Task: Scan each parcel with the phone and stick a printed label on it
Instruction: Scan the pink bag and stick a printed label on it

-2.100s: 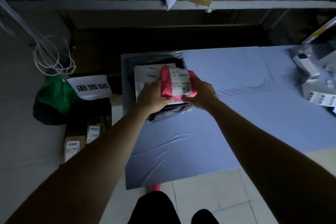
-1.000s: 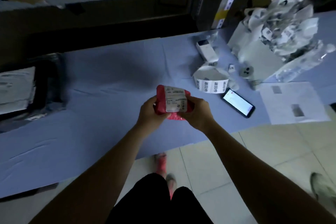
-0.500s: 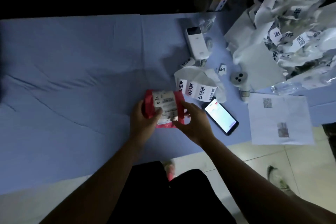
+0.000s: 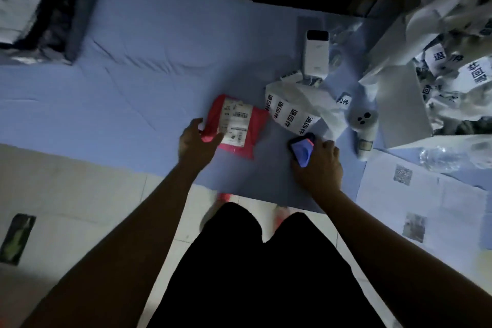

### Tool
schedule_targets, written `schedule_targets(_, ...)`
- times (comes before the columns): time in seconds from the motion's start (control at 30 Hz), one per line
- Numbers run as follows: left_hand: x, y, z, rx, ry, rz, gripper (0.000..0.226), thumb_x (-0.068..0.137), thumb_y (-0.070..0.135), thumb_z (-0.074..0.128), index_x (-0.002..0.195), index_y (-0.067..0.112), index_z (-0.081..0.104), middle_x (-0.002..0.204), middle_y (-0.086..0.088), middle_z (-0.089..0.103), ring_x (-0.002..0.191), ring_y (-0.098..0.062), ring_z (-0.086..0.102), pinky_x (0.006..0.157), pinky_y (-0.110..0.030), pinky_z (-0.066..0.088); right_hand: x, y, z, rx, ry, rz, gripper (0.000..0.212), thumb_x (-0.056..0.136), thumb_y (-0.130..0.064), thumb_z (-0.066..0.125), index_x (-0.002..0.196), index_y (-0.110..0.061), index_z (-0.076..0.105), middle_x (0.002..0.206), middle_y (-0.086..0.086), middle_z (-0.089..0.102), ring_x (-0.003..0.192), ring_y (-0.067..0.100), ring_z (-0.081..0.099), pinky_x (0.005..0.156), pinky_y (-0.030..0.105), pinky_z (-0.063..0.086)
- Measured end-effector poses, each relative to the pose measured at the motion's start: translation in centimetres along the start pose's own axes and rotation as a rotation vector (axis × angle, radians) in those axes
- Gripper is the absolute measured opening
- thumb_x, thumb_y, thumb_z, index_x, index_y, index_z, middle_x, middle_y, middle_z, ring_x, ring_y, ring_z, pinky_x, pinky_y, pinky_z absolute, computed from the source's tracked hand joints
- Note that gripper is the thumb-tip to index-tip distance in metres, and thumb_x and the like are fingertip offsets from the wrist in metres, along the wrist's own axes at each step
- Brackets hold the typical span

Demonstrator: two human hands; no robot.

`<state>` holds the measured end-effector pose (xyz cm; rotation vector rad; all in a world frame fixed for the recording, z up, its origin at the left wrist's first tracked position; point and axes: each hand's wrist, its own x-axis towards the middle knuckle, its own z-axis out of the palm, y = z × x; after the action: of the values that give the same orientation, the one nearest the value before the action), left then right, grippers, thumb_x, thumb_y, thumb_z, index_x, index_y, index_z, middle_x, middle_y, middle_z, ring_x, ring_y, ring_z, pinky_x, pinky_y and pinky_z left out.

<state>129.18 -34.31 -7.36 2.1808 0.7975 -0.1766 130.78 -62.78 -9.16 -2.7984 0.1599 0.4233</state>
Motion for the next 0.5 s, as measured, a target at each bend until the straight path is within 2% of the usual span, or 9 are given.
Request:
schedule_targets(0.1, -3.7, -1.0, 0.0, -0.017, 0.069, -0.048, 0.065, 0.086, 0.037, 0.076, 0.142, 0.019, 0.048, 0.126, -0.011, 0.061, 0.113, -0.028, 0.060, 0.098, -0.044, 0.051, 0.0, 0.6, -0.2, 0.050, -0.061, 0.064, 0.064, 0.081, -0.049, 0.072, 0.124, -0.008, 0.049, 0.118, 0.018, 0.051, 0.118, 0.040, 0.049, 0.086, 0.047, 0.048)
schedule_targets(0.23, -6.7, -2.6, -0.5, -0.107, 0.096, -0.133, 0.058, 0.087, 0.034, 0.075, 0.138, 0.023, 0.051, 0.118, -0.007, 0.063, 0.106, -0.022, 0.062, 0.092, -0.039, 0.054, -0.5, 1.3, -0.7, 0.111, -0.113, 0.077, 0.066, 0.074, -0.050, 0.075, 0.122, -0.012, 0.052, 0.117, 0.016, 0.053, 0.119, 0.039, 0.052, 0.091, 0.046, 0.047)
schedule_targets(0.4, -7.7, -4.0, -1.1, -0.141, 0.094, -0.169, 0.050, 0.088, 0.031, 0.074, 0.134, 0.022, 0.056, 0.112, -0.005, 0.065, 0.100, -0.019, 0.063, 0.084, -0.032, 0.054, -1.7, 0.6, -1.7, 0.201, -0.133, -0.024, 0.071, 0.071, -0.049, 0.080, 0.130, -0.021, 0.051, 0.110, 0.011, 0.053, 0.109, 0.036, 0.058, 0.088, 0.043, 0.051)
schedule_targets(0.5, -6.9, -4.3, -1.4, -0.153, 0.086, -0.161, 0.044, 0.088, 0.028, 0.073, 0.130, 0.021, 0.060, 0.109, -0.003, 0.066, 0.103, -0.020, 0.064, 0.090, -0.037, 0.056, -2.4, -1.4, -3.0, 0.277, -0.157, -0.077, 0.070, 0.070, -0.047, 0.079, 0.131, -0.025, 0.052, 0.105, 0.004, 0.052, 0.102, 0.028, 0.061, 0.083, 0.035, 0.049)
